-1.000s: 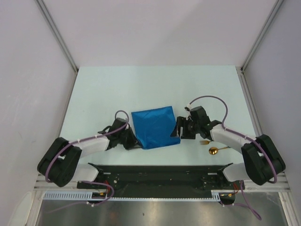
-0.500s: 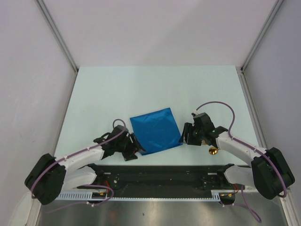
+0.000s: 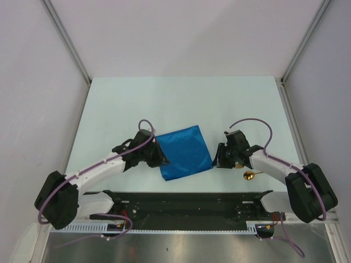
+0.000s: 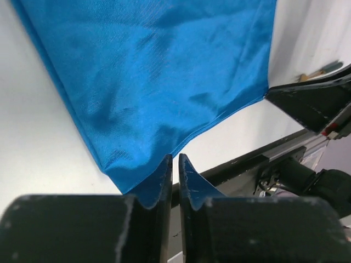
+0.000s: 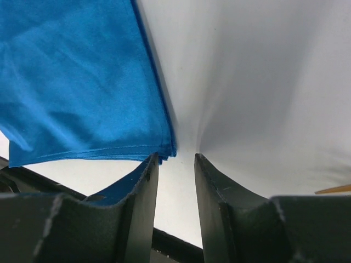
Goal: Fold the napkin into a case and place the utensils inside
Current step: Pick up the top corner of the square-folded napkin from the center of the board.
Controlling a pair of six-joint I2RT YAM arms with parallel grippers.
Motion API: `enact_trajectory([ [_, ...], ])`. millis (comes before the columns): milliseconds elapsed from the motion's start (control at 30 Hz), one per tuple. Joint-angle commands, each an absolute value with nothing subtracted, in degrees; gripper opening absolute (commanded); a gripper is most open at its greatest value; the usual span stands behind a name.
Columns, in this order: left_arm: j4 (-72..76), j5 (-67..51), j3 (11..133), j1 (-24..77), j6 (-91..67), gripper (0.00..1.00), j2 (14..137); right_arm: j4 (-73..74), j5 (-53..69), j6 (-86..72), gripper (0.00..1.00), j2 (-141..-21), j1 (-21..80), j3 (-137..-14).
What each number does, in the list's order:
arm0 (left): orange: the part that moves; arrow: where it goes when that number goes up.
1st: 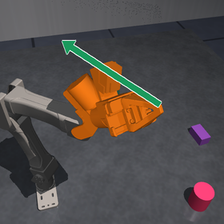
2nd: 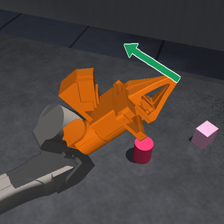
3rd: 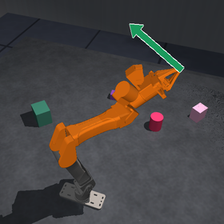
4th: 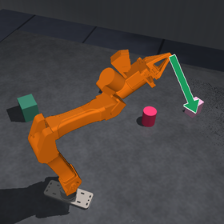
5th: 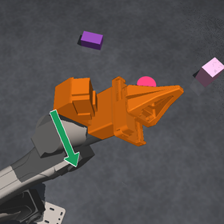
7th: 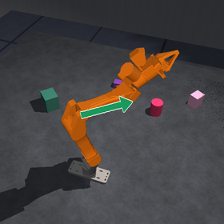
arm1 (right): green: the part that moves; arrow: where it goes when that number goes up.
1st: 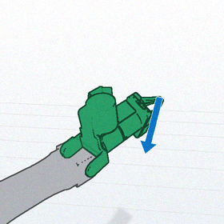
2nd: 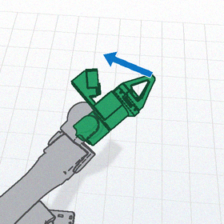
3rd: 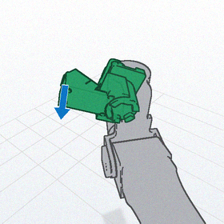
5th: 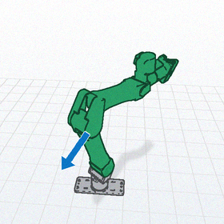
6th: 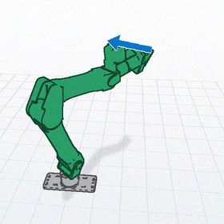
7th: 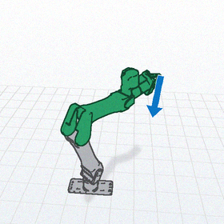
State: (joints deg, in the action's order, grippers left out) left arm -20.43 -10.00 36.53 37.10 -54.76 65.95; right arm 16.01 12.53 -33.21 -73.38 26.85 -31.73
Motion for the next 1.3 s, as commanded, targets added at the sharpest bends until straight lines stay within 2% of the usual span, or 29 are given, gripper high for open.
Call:
enact_trajectory([
  [0,-13.3,-16.7,34.6,37.5,-52.1,0.09,71.0,12.7,14.1,-33.0,0.36,-74.4,26.5,-33.0],
  [267,-11.2,-18.0,29.3,38.7,-53.7,0.07,71.5,11.0,15.4,-33.6,0.30,-75.7,26.2,-33.2],
  [467,-10.9,-18.2,26.5,38.8,-53.9,0.07,70.1,10.8,16.3,-33.7,0.29,-75.8,26.3,-33.6],
  [1067,-10.4,-18.0,24.7,38.8,-53.5,0.08,71.5,12.0,15.9,-33.5,0.17,-75.5,27.5,-35.1],
  [1267,-10.0,-18.4,24.3,38.8,-53.5,0.08,71.5,12.9,15.7,-32.7,0.22,-75.8,27.6,-35.7],
])
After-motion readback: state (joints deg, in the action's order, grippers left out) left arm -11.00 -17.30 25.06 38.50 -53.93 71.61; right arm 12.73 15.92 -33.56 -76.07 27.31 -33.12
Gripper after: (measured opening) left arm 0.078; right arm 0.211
